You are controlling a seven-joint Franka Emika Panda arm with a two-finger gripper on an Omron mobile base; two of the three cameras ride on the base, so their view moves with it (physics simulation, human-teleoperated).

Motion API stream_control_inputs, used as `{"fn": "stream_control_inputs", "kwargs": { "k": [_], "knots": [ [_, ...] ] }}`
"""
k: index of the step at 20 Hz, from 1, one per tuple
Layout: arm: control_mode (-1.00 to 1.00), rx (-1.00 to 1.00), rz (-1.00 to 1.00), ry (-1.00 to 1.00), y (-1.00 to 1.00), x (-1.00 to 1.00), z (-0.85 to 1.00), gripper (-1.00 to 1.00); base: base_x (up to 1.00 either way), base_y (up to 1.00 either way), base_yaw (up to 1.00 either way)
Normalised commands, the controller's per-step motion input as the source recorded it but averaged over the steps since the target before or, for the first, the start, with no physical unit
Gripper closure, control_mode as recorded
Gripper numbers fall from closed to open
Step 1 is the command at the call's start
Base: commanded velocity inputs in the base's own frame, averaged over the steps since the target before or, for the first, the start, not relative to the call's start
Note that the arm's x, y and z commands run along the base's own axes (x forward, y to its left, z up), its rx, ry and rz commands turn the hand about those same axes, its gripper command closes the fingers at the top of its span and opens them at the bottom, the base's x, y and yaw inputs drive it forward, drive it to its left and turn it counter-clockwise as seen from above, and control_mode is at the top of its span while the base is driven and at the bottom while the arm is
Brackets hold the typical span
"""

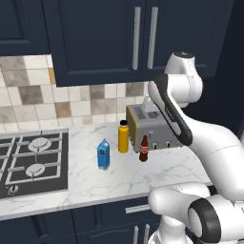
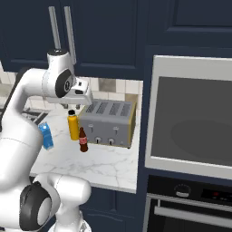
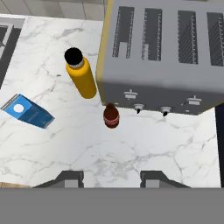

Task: Move the drinks to the dining counter.

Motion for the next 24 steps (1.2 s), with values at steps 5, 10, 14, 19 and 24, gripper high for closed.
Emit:
{"fn": "stream_control_inputs", "kwargs": {
  "k": [5, 10, 14, 19, 24],
  "knots": [
    [-1.0, 0.0, 0.0, 0.0, 0.0, -0.09, -0.21, -1.0, 0.0, 0.0, 0.0],
    [-1.0, 0.0, 0.0, 0.0, 0.02, -0.14, -0.45, -1.0, 0.0, 0.0, 0.0],
    [-1.0, 0.0, 0.0, 0.0, 0.01, -0.07, -0.41, -1.0, 0.0, 0.0, 0.0],
    [-1.0, 0.0, 0.0, -0.06, 0.0, 0.0, -0.47, -1.0, 0.0, 0.0, 0.0],
    [-1.0, 0.0, 0.0, -0.14, 0.0, 0.0, -0.46, -1.0, 0.0, 0.0, 0.0]
  ]
}}
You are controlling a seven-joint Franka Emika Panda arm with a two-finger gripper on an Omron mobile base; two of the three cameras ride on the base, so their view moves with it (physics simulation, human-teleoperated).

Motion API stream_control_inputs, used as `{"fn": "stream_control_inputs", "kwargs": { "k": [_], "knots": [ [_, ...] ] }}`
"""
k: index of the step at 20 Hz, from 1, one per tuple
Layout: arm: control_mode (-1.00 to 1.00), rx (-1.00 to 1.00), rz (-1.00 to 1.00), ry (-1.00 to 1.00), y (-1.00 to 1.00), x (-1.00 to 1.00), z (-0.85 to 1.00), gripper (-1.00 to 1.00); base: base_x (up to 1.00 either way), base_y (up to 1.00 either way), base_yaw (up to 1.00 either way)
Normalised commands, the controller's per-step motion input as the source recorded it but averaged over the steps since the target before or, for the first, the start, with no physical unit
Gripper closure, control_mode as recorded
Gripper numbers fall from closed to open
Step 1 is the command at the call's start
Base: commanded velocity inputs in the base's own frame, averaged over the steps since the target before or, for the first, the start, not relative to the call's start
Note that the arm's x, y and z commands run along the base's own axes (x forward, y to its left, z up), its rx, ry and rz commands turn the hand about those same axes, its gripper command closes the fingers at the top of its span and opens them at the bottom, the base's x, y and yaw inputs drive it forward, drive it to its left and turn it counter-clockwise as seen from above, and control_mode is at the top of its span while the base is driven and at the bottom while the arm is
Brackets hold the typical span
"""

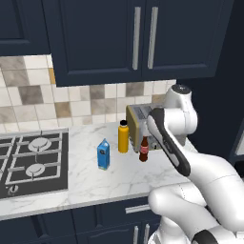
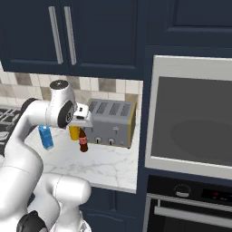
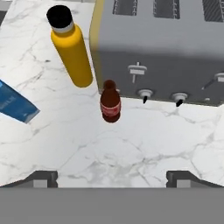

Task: Move the drinks to the dining counter.

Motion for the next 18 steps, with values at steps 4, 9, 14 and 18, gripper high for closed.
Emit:
{"fn": "stream_control_inputs", "kwargs": {
  "k": [4, 9, 14, 18],
  "knots": [
    [-1.0, 0.0, 0.0, -0.2, 0.01, 0.0, -0.41, -1.0, 0.0, 0.0, 0.0],
    [-1.0, 0.0, 0.0, -0.09, 0.0, 0.06, -0.3, -1.0, 0.0, 0.0, 0.0],
    [-1.0, 0.0, -0.01, 0.0, 0.0, 0.3, -0.13, -1.0, 0.0, 0.0, 0.0],
    [-1.0, 0.0, -0.07, 0.0, 0.09, 0.39, -0.01, -1.0, 0.0, 0.0, 0.0]
  ]
}}
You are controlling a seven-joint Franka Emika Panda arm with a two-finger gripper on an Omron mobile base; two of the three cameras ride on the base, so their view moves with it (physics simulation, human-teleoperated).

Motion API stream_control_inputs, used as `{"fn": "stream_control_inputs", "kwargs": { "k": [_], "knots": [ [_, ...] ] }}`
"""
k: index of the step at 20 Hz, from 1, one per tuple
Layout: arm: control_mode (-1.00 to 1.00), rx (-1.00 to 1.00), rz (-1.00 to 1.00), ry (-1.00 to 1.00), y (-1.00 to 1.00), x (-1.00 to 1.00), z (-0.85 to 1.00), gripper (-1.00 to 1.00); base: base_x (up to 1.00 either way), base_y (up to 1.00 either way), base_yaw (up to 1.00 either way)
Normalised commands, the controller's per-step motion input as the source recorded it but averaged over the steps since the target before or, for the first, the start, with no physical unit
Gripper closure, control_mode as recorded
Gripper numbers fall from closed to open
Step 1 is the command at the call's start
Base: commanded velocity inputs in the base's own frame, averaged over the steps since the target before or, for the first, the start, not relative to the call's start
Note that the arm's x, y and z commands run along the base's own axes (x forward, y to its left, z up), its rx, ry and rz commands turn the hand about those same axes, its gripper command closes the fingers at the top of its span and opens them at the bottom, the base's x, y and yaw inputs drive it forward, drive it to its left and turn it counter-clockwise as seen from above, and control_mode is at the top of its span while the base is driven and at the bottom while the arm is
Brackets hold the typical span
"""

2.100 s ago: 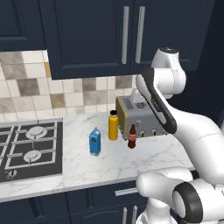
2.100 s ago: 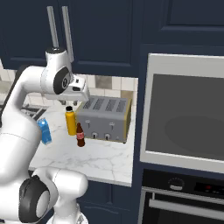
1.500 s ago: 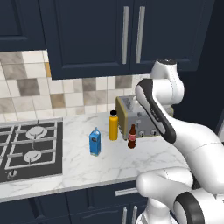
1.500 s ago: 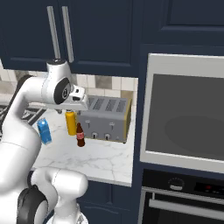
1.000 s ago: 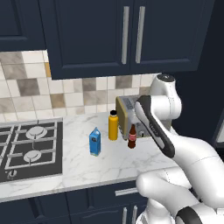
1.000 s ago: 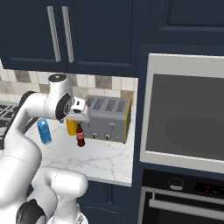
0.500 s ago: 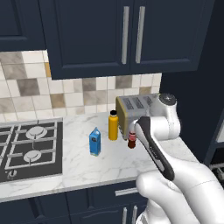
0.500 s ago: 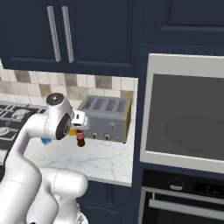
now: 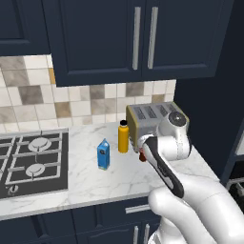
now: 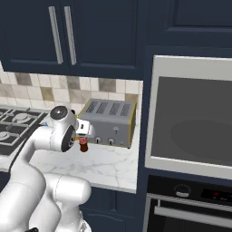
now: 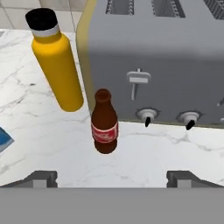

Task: Move the drinks to the dining counter.

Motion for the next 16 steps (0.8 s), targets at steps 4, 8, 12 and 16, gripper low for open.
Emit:
{"fn": "stream_control_inputs", "kwargs": {
  "k": [4, 8, 12, 16],
  "knots": [
    [-1.0, 0.0, -0.07, 0.0, 0.17, 0.41, -0.05, -1.0, 0.0, 0.0, 0.0],
    [-1.0, 0.0, -0.05, 0.0, 0.18, 0.36, -0.06, -1.0, 0.0, 0.0, 0.0],
    [-1.0, 0.0, -0.02, 0.01, 0.04, 0.29, -0.07, -1.0, 0.0, 0.0, 0.0],
    [-1.0, 0.0, 0.0, 0.0, 0.02, 0.23, -0.12, -1.0, 0.0, 0.0, 0.0]
  ]
}}
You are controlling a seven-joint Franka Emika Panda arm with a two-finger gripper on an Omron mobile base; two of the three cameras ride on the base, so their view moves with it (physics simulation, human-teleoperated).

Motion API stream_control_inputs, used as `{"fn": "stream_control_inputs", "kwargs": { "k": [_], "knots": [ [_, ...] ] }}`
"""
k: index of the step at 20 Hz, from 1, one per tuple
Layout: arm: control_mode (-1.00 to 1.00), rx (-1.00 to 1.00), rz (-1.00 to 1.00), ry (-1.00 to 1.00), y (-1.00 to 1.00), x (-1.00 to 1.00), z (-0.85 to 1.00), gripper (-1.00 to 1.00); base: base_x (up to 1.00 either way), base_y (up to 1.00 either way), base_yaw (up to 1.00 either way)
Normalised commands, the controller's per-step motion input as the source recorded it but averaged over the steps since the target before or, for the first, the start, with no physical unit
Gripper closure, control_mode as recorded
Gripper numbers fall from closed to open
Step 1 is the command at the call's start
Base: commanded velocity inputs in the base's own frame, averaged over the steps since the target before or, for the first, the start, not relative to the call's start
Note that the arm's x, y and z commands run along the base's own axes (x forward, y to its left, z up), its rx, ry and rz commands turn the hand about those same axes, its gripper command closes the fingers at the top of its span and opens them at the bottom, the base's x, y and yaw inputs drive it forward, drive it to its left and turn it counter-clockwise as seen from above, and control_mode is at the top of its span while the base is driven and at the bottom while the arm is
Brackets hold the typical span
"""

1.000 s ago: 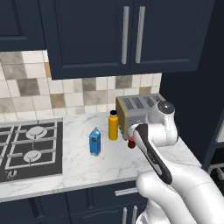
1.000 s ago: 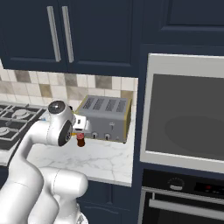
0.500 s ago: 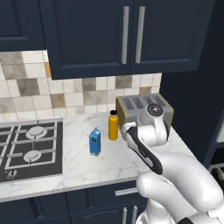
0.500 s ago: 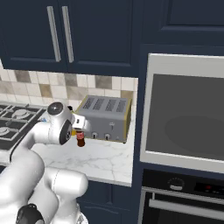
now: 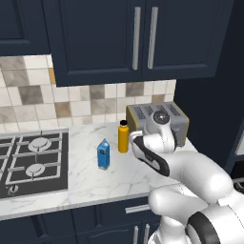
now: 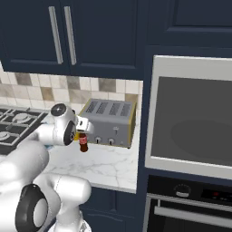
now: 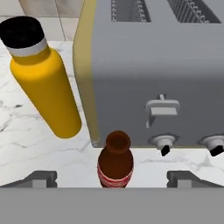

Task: Move the drinks to the dining counter.

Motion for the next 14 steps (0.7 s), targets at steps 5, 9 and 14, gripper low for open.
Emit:
{"fn": "stream_control_inputs", "kwargs": {
  "k": [5, 9, 14],
  "knots": [
    [-1.0, 0.0, 0.0, 0.0, 0.0, 0.14, -0.2, -1.0, 0.0, 0.0, 0.0],
    [-1.0, 0.0, 0.0, 0.0, 0.0, 0.12, -0.21, -1.0, 0.0, 0.0, 0.0],
    [-1.0, 0.0, 0.0, 0.0, 0.0, 0.14, -0.18, -1.0, 0.0, 0.0, 0.0]
  ]
}}
